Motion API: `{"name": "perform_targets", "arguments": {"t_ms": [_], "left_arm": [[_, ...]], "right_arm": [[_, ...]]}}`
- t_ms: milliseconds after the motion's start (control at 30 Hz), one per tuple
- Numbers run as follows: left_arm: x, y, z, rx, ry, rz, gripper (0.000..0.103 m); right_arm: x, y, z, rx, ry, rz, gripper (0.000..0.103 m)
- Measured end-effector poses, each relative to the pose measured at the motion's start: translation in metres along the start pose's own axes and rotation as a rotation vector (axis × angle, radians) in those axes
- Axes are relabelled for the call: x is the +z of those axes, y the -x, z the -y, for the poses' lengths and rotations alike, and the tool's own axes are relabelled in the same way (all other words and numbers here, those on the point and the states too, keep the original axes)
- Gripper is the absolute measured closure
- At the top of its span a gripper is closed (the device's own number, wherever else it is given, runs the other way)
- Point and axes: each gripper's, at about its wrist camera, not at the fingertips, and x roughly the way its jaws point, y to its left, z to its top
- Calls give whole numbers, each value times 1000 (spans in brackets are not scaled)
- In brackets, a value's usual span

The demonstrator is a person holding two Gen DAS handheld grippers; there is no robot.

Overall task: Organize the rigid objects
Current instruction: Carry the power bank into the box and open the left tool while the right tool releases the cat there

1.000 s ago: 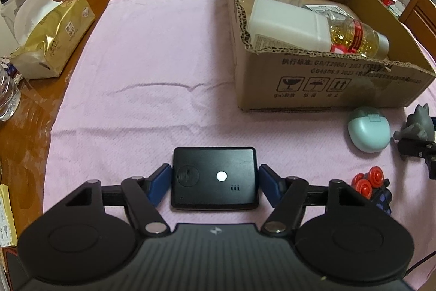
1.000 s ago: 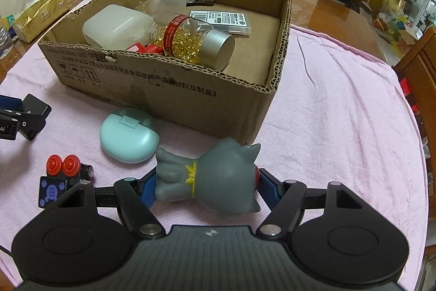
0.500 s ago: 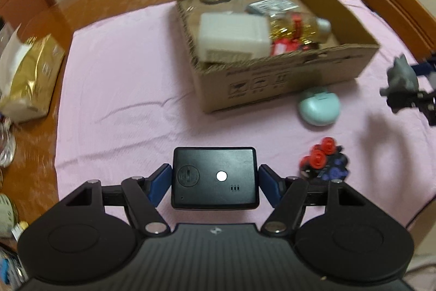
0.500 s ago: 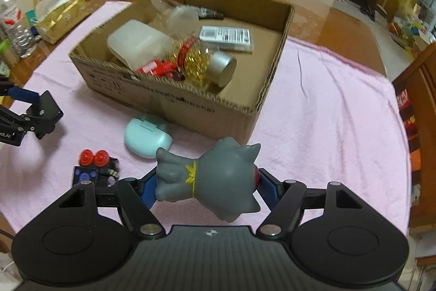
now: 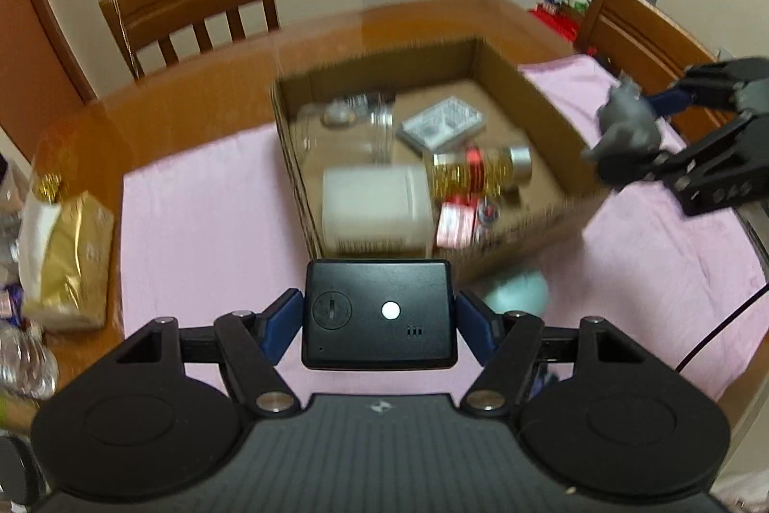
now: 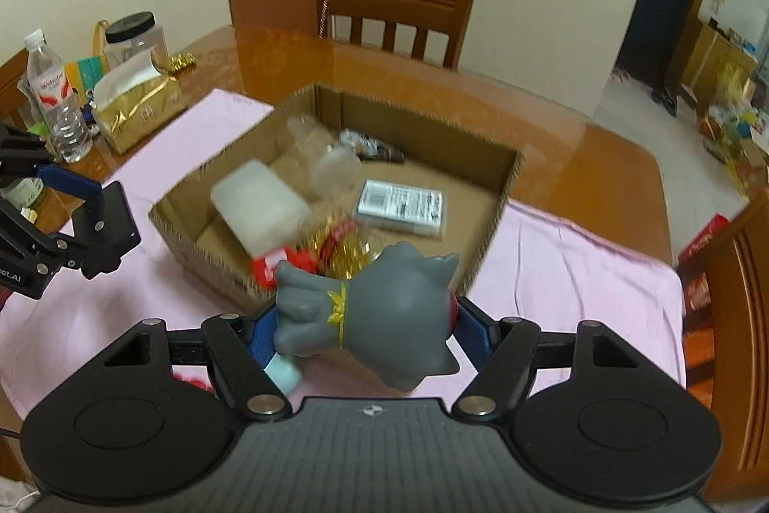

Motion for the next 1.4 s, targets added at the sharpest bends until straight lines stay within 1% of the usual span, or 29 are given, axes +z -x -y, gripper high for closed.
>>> {"name": "perform_targets", "arguments": {"t_ms": [167,300,333,367,400,433,500,667,900,1067,1200,1333,1367,1400], "left_arm": [[25,0,0,23,6,36,34],[45,-6,2,43,-1,60,34],[51,-8,3,43,-3,67,34],[56,-11,5,43,-5,71,34],[60,-13,7,41,-9,74,34],[64,-14,9,32,-17,76,34],[72,-19,13,25,-32,85,34],[91,-36,26,-10,-52,85,34],[118,-57,52,-61,-101,88,34],[131,-81,72,-78,-137,66,34],[136,-104,84,-78,-147,35,34],[140,-116,93,-79,-159,31,34],[140,-118,94,-81,-154,34,33],[142,-120,95,-78,-149,40,30]], "right_arm": [[14,-18,4,25,9,8,27],[15,-32,9,31,8,2,25],[14,-34,10,28,5,6,22],[13,-36,11,27,2,8,10],[11,-37,12,25,-7,5,1],[10,-36,13,20,-16,10,0],[6,-32,14,23,-28,30,0],[-2,-20,13,14,-64,29,0],[-15,1,7,-35,-135,35,0],[-22,15,6,-39,-202,57,0],[-30,24,6,-63,-239,65,0],[-37,29,9,-89,-270,63,0],[-39,30,10,-96,-277,63,0],[-41,31,11,-102,-285,63,0]]}}
